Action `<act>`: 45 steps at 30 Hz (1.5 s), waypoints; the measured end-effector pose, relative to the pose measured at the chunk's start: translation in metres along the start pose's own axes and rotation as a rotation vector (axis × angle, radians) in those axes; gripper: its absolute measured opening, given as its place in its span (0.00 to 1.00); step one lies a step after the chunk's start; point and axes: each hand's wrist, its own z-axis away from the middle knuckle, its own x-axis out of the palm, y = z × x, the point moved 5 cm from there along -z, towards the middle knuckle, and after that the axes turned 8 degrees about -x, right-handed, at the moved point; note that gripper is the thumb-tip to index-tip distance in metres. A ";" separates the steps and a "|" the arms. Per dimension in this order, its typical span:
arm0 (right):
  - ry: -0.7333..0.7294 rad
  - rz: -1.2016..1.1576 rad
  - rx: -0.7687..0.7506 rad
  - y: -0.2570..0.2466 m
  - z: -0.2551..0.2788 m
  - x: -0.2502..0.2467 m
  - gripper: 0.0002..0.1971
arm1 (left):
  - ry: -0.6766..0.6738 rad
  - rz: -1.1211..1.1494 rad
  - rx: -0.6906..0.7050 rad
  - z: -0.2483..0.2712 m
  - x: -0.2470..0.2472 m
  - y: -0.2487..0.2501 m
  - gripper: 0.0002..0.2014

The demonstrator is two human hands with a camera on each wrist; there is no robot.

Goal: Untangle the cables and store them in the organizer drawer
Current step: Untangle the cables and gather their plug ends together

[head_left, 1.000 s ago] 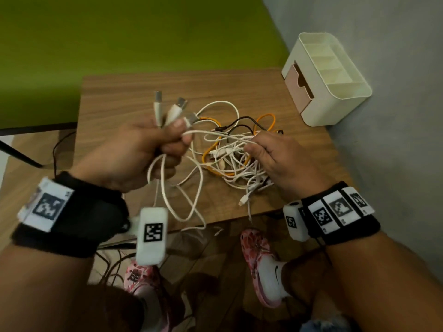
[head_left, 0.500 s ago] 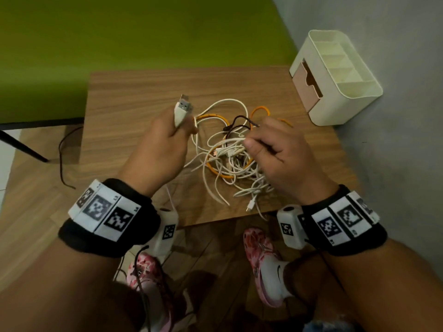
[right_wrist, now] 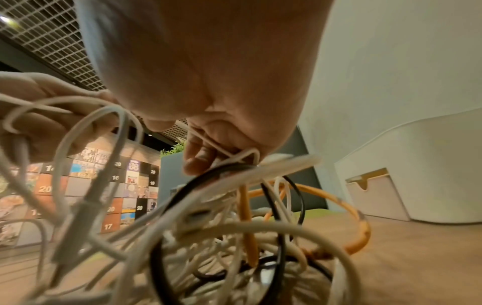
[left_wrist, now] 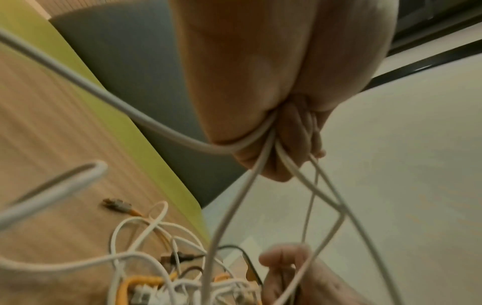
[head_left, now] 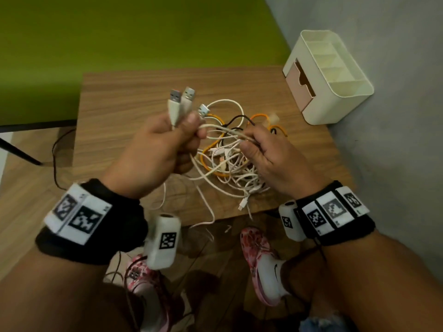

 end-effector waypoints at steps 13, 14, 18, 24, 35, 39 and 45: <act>0.023 0.168 -0.192 -0.012 -0.001 0.016 0.17 | 0.534 -0.696 0.285 0.010 -0.027 0.013 0.12; 0.031 0.166 -0.206 -0.013 -0.001 0.017 0.18 | 0.511 -0.721 0.294 0.008 -0.026 0.011 0.13; 0.109 0.104 -0.252 -0.022 -0.004 0.012 0.13 | 0.229 -0.896 0.175 0.000 -0.005 -0.011 0.11; 0.040 0.084 -0.187 -0.017 -0.007 0.012 0.13 | 0.070 -0.791 0.093 0.001 0.009 -0.018 0.13; -0.006 0.059 -0.105 -0.001 -0.003 0.002 0.13 | -0.225 0.219 -0.045 0.012 -0.003 0.000 0.14; -0.002 0.035 -0.069 -0.001 -0.002 0.002 0.14 | -0.499 0.514 -0.119 0.016 -0.005 0.003 0.13; 0.223 -0.140 -0.067 0.000 0.004 -0.017 0.09 | 0.168 -0.307 -0.051 -0.001 -0.026 -0.010 0.17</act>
